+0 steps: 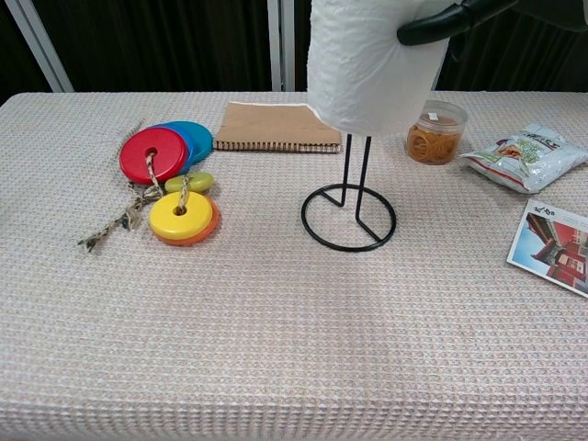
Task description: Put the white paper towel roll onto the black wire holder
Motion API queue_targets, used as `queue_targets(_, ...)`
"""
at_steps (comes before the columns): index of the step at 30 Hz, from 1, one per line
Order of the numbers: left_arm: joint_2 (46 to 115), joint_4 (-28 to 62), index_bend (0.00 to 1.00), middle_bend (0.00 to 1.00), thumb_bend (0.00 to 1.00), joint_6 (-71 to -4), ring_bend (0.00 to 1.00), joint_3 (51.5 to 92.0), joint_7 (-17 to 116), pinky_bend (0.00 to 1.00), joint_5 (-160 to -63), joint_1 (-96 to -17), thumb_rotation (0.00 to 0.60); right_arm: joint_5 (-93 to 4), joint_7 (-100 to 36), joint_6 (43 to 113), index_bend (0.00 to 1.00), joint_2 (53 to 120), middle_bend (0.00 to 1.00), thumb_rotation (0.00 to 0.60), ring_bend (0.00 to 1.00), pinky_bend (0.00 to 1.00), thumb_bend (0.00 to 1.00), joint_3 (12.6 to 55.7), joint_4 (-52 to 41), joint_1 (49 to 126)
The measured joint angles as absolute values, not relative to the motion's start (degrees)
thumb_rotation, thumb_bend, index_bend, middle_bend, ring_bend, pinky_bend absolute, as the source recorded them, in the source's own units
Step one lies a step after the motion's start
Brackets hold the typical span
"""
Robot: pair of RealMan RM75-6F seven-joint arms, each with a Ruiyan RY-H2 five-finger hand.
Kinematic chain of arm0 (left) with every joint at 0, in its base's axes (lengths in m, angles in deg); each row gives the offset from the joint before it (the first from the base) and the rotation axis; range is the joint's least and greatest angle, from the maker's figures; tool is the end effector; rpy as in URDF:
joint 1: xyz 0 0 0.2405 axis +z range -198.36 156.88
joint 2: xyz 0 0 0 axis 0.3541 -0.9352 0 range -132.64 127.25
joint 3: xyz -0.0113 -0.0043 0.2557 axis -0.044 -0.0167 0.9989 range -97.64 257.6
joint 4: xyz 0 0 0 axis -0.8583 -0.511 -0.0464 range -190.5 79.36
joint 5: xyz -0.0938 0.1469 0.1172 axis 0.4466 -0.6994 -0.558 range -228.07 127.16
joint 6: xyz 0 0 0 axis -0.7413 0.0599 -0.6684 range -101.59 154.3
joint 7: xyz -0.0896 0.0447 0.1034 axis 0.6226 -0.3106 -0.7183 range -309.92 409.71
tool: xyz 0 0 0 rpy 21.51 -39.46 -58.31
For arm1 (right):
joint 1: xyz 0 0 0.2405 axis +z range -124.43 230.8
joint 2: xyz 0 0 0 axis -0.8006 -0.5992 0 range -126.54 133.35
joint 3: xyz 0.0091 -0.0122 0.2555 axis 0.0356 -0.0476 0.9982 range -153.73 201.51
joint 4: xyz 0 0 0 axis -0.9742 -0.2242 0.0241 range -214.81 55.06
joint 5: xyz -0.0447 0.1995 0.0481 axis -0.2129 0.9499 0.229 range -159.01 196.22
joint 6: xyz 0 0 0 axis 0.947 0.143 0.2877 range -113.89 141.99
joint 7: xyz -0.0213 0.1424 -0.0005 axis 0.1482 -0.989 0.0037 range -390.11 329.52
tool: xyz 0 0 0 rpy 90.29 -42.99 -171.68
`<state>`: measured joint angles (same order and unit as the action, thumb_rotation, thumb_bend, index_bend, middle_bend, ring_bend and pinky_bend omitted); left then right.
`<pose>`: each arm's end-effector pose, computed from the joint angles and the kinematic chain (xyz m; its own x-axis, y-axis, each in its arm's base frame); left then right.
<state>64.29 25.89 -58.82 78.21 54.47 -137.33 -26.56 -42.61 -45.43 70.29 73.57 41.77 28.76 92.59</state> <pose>-0.3397 0.1853 0.1595 0.4513 0.0028 0.8923 0.8921 -0.0273 -0.4511 -0.1026 -0.3300 0.0822 -0.2531 -0.3920 0.8845 -0.9142 -0.2021 -0.3512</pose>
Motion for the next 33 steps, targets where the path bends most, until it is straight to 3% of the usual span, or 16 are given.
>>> queue_targets(2, 64.2, 25.9, 0.07, 0.11, 0.10, -59.0, 0.08, 78.2, 54.4, 0.25, -137.3, -26.4, 0.276, -42.8, -45.5, 69.4, 0.31, 73.9, 0.46, 0.600, 0.48, 0.60, 0.20, 41.4, 28.1, 92.7)
queue_targets(3, 64.1, 26.0, 0.07, 0.11, 0.10, -59.1, 0.08, 78.2, 54.4, 0.25, -137.3, -26.4, 0.277, -42.9, -45.6, 68.9, 0.14, 73.9, 0.34, 0.600, 0.35, 0.50, 0.15, 41.2, 28.0, 92.8)
queue_targets(4, 64.1, 26.0, 0.07, 0.11, 0.10, -59.3, 0.08, 78.2, 54.3, 0.25, -137.4, -26.3, 0.275, -43.4, -45.8, 68.1, 0.05, 73.9, 0.20, 0.600, 0.20, 0.37, 0.09, 41.0, 27.8, 92.8)
queue_targets(6, 64.0, 26.1, 0.07, 0.11, 0.10, -59.5, 0.08, 78.2, 54.2, 0.25, -137.5, -26.2, 0.276, -44.7, -46.1, 67.1, 0.00, 73.7, 0.03, 0.600, 0.03, 0.14, 0.02, 40.6, 27.5, 92.9)
queue_targets(8, 64.0, 26.2, 0.07, 0.11, 0.10, -59.6, 0.08, 78.2, 54.1, 0.25, -137.6, -26.2, 0.278, -46.5, -46.9, 66.3, 0.00, 73.5, 0.00, 0.600, 0.00, 0.02, 0.00, 40.3, 27.1, 93.0)
queue_targets(21, 63.9, 26.8, 0.07, 0.11, 0.10, -59.6, 0.08, 78.3, 53.4, 0.25, -137.9, -26.2, 0.277, -55.0, -52.1, 69.8, 0.00, 71.5, 0.00, 0.600, 0.00, 0.00, 0.00, 38.1, 26.3, 89.1)
queue_targets(27, 63.9, 26.8, 0.07, 0.11, 0.10, -59.8, 0.08, 78.1, 53.5, 0.25, -137.9, -26.2, 0.276, -61.6, -42.9, 75.6, 0.00, 69.5, 0.00, 0.600, 0.00, 0.00, 0.00, 32.9, 23.9, 84.4)
queue_targets(33, 64.0, 26.4, 0.07, 0.11, 0.10, -60.4, 0.08, 77.9, 53.9, 0.25, -138.2, -26.2, 0.276, -65.7, -24.2, 86.3, 0.00, 68.7, 0.00, 0.600, 0.00, 0.00, 0.01, 25.2, 17.8, 74.1)
